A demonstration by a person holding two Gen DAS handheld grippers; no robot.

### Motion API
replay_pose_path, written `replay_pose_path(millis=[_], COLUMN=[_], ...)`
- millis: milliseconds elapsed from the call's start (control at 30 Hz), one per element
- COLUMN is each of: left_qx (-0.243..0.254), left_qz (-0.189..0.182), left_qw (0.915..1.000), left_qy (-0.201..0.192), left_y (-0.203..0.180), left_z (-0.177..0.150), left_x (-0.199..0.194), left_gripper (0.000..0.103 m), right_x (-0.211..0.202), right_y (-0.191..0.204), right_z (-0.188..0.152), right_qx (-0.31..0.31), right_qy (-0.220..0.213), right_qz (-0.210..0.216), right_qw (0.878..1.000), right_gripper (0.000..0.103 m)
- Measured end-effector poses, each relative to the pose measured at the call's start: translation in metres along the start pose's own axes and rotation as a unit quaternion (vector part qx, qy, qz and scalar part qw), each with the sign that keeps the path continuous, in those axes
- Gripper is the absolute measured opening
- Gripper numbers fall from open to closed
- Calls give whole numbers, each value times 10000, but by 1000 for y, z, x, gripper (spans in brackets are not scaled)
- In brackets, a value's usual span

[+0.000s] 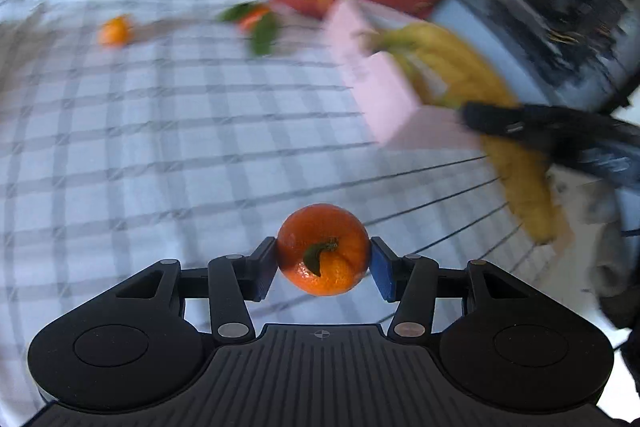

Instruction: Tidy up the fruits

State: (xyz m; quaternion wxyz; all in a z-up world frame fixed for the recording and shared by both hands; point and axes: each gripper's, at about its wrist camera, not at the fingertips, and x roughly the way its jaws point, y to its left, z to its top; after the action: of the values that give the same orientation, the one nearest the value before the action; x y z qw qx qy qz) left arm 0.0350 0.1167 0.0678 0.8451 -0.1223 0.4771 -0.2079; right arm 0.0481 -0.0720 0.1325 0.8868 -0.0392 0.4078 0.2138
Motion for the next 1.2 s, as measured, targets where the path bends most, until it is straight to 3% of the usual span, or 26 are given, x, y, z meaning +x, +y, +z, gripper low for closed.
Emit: replay_pose_path(millis=[167, 300, 500, 633, 767, 933, 1200], left_qx=[543, 747, 721, 194, -304, -670, -589], left_qz=[-519, -785, -614, -373, -141, -26, -37], left_qw=[9970, 9934, 9947, 9974, 9971, 9952, 9962], left_qy=[-192, -372, -411, -582, -687, -711, -634], left_y=[-41, -69, -70, -48, -27, -15, -23], left_z=[40, 50, 41, 36, 32, 27, 20], left_x=[18, 22, 19, 12, 7, 6, 7], left_gripper=[55, 55, 55, 55, 55, 55, 55], right_x=[-72, -81, -11, 47, 81, 106, 138], right_y=[-59, -108, -141, -155, -163, -166, -166], right_z=[31, 64, 96, 107, 103, 100, 93], right_qx=[570, 1100, 509, 62, -282, -617, -802], right_qy=[-530, -583, 46, 606, 894, 973, 1286], right_qz=[-966, -1428, -1703, -1991, -2126, -1970, -1717], right_qw=[9923, 9819, 9841, 9781, 9726, 9736, 9734], right_gripper=[36, 36, 36, 36, 36, 36, 38])
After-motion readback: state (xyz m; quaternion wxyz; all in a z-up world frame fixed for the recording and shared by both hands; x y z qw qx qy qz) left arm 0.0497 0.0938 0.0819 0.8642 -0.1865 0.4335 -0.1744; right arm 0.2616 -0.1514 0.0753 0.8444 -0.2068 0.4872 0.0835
